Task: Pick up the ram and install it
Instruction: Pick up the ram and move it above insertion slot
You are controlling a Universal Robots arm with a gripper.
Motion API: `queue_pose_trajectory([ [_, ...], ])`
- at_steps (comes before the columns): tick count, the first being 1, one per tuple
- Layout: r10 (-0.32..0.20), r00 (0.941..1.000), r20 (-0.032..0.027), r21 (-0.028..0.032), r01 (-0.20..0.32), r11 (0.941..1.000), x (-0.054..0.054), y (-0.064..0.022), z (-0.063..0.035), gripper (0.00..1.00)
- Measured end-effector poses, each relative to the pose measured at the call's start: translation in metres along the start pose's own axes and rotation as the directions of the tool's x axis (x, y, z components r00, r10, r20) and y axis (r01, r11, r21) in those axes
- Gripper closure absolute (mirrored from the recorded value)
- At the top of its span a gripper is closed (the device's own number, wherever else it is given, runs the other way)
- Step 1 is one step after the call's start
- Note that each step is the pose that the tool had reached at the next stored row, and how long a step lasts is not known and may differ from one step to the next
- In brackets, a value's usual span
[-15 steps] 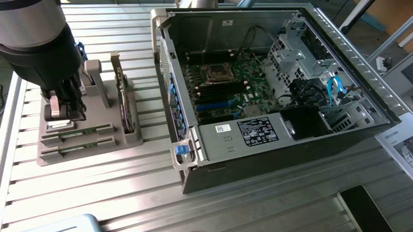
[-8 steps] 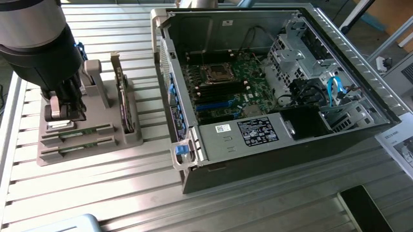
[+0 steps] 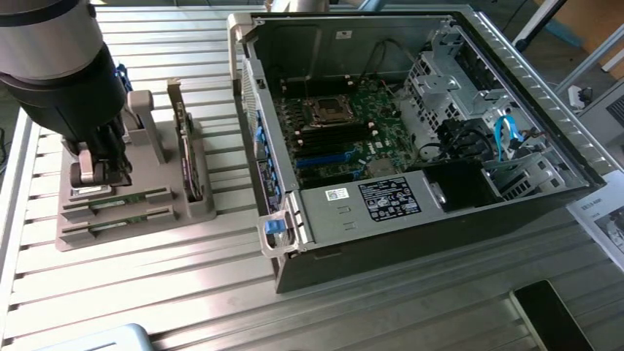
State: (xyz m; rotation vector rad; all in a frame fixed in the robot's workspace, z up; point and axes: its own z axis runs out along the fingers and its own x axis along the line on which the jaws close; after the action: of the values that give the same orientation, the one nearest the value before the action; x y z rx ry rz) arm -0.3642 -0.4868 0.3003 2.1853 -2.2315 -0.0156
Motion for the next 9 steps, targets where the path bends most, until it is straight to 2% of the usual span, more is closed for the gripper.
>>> queue_pose_trajectory([
  [9, 0.0, 1.0, -0.0074, 0.0002, 0.0, 1.0, -0.0001, -0.0001, 0.0088, 0.76],
])
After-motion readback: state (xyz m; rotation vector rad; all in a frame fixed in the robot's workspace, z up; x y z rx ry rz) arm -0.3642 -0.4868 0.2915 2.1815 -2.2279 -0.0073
